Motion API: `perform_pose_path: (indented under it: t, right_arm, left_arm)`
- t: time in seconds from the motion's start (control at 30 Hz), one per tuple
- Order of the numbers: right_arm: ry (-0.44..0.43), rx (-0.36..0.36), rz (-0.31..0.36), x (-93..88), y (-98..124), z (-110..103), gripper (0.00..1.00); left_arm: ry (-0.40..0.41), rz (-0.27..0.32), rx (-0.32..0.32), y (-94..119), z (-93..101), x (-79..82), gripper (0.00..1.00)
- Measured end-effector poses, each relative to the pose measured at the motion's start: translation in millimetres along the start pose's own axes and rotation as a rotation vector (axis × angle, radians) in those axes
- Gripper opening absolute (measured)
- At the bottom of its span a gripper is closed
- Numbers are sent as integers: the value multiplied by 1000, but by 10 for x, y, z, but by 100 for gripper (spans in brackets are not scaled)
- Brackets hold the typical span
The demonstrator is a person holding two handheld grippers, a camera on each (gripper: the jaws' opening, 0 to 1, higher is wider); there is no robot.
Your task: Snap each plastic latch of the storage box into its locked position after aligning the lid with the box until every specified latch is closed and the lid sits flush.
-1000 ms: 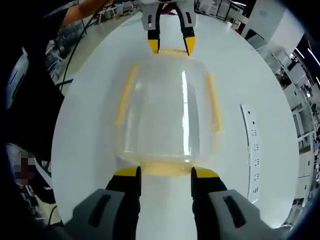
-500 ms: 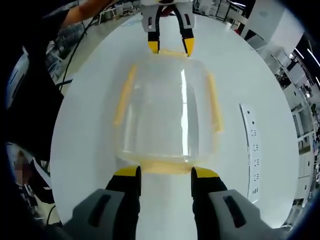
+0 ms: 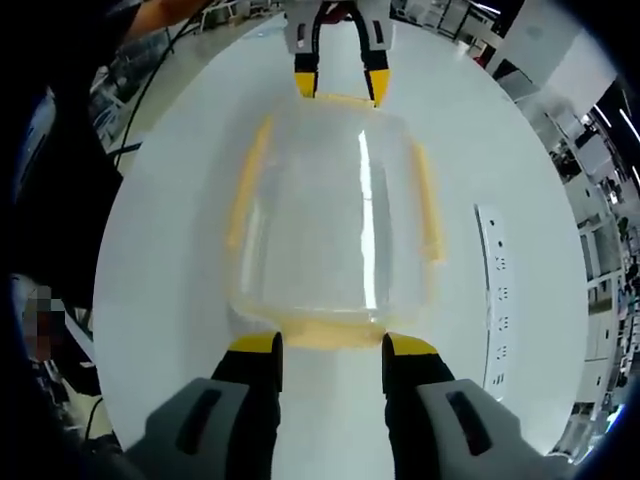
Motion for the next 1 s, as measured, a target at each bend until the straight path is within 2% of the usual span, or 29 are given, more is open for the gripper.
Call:
perform_pose_path:
  t: [0.4,0.5,0.57,0.63,0.67,0.73,0.8,0.87,1.0]
  right_arm:
    - [-2,-18,5,-5,6,-24,39]
    - [27,-23,5,-38,22,-45,38]
    - [32,-15,4,-61,27,-73,38]
    - [42,-17,6,-67,30,-100,38]
    - [50,-26,7,-73,42,-97,37]
    - [69,-35,16,-73,72,-88,29]
    - [74,-37,25,-61,106,-75,27]
    - [78,-57,31,-36,140,-56,27]
    - [97,-88,15,9,186,-40,17]
  left_arm:
    - [19,29,12,4,89,-42,39]
    - [28,41,13,24,119,-81,38]
    - [41,5,5,51,152,-129,28]
    - [43,4,1,70,169,-164,31]
    - [47,37,14,93,169,-172,33]
    - [49,45,24,135,137,-195,32]
    - [44,46,45,174,91,-206,32]
    - [33,66,67,203,52,-184,31]
    - [-11,96,106,281,11,-75,25]
Point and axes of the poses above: the point that each gripper's makers call its tool centre point, and the gripper's own axes: y roughly backward along the fingers, z roughly to its right, x roughly out of its top, the point moved 10 cm from there along y, roughly backward along the fingers, and after that the axes turned 4 degrees about z, right-handed, at the moved point
